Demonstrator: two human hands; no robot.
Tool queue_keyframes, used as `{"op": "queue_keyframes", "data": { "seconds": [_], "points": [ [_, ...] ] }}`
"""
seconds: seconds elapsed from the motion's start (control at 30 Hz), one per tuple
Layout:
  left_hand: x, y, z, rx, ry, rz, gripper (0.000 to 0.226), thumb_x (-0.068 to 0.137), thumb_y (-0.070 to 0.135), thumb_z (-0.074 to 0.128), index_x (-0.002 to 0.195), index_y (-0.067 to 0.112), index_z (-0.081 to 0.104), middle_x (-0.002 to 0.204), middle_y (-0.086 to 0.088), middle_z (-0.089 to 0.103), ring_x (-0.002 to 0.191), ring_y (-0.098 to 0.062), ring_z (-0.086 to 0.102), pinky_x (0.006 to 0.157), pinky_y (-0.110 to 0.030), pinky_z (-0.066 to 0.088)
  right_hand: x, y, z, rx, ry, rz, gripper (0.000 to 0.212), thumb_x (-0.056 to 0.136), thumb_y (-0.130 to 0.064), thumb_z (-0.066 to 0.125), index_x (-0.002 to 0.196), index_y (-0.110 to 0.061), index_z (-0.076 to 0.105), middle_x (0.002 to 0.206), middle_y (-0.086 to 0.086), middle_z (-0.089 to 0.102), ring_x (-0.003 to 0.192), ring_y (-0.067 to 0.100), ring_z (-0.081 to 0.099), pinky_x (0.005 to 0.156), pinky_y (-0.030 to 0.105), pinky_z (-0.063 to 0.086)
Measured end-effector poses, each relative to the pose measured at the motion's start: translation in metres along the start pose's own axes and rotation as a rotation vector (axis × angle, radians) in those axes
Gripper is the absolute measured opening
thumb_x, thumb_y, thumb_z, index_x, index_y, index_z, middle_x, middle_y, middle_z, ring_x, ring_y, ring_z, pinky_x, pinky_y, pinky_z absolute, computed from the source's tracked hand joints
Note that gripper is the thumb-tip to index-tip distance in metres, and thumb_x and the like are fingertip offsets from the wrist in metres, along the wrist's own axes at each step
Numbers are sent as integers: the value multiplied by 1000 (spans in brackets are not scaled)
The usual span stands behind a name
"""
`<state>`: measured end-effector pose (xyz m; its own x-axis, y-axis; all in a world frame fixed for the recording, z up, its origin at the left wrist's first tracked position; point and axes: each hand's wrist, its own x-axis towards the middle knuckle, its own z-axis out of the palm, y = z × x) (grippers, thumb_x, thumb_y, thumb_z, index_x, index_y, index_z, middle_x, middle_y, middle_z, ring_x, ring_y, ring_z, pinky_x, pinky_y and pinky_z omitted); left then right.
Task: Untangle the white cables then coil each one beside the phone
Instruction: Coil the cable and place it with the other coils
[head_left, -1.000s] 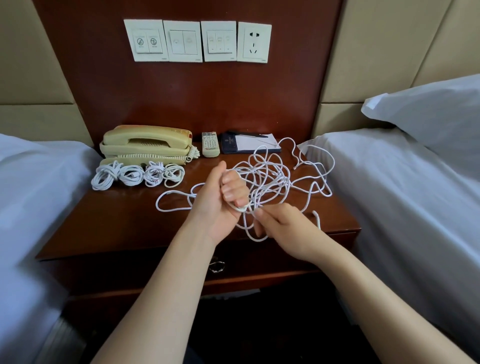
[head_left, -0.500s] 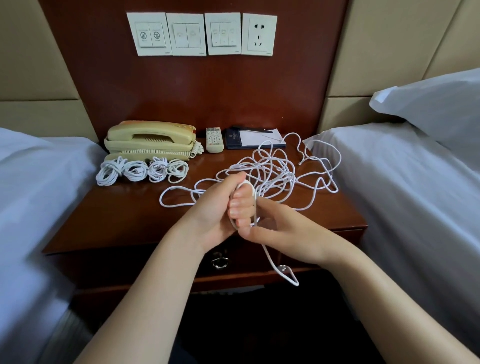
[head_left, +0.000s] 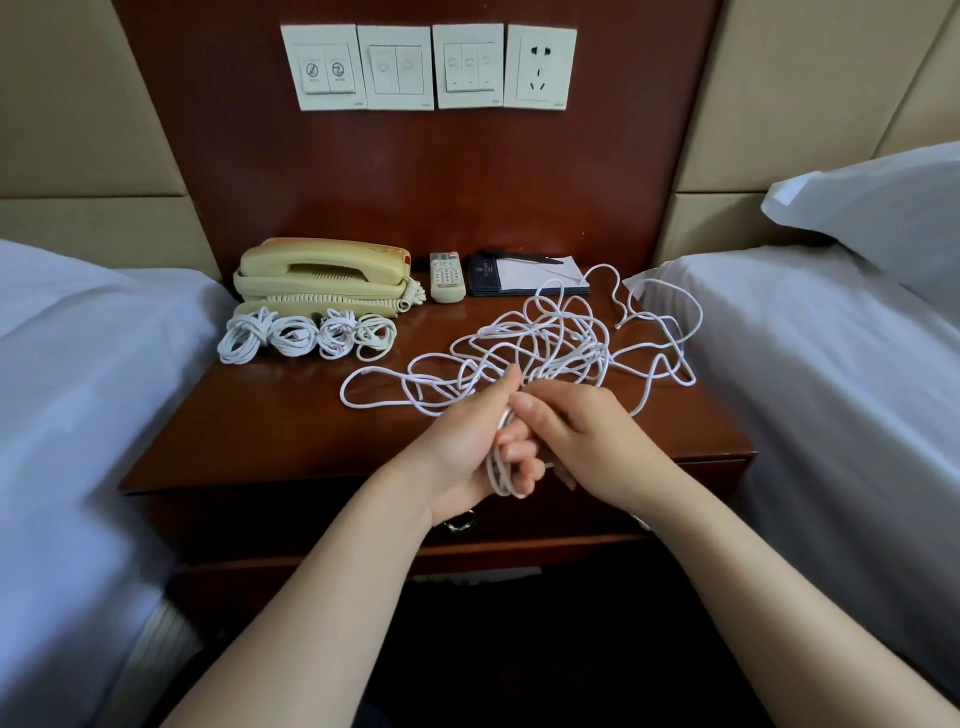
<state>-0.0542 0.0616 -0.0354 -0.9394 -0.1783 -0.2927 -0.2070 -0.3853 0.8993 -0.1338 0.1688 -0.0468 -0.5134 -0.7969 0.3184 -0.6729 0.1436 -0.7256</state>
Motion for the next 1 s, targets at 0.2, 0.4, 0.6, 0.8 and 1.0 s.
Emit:
{"op": "queue_keyframes", "data": {
  "seconds": [0.2, 0.4, 0.6, 0.8, 1.0],
  "points": [
    [9, -9, -1, 191, 449, 252, 59, 102, 38, 33, 52, 7, 39, 32, 0, 36, 27, -12, 36, 35, -18, 33, 3, -1, 18, -115, 117, -7, 29, 97, -24, 48, 73, -10, 53, 61, -1, 55, 56, 13, 50, 55, 23, 37],
    [12, -12, 0, 517, 683, 640, 56, 102, 32, 32, 62, 1, 57, 56, -6, 59, 55, -15, 56, 58, -31, 42, 5, -7, 31, -40, 343, -57, 36, 97, -22, 49, 63, -10, 43, 51, 0, 43, 49, 16, 37, 48, 26, 28],
    [11, -27, 15, 488, 553, 636, 32, 101, 29, 36, 100, 15, 65, 91, 6, 66, 85, 0, 59, 77, -21, 46, 8, -6, 35, 146, 630, -1, 37, 96, -12, 50, 61, -3, 41, 49, 2, 39, 48, 8, 36, 44, 15, 26],
    [10, -31, 24, 537, 591, 624, 39, 101, 35, 32, 109, 17, 66, 101, 4, 69, 91, -6, 62, 84, -25, 49, 11, -4, 41, 219, 773, 35, 41, 96, -12, 49, 57, -12, 37, 47, -1, 35, 47, 7, 33, 45, 16, 25],
    [13, -23, 30, 437, 582, 641, 43, 102, 33, 31, 104, 17, 70, 97, 2, 71, 93, -7, 64, 88, -31, 50, 15, -10, 41, 296, 875, 26, 47, 97, -10, 47, 56, -24, 29, 44, -10, 35, 45, 4, 31, 46, 14, 26]
  ]
}}
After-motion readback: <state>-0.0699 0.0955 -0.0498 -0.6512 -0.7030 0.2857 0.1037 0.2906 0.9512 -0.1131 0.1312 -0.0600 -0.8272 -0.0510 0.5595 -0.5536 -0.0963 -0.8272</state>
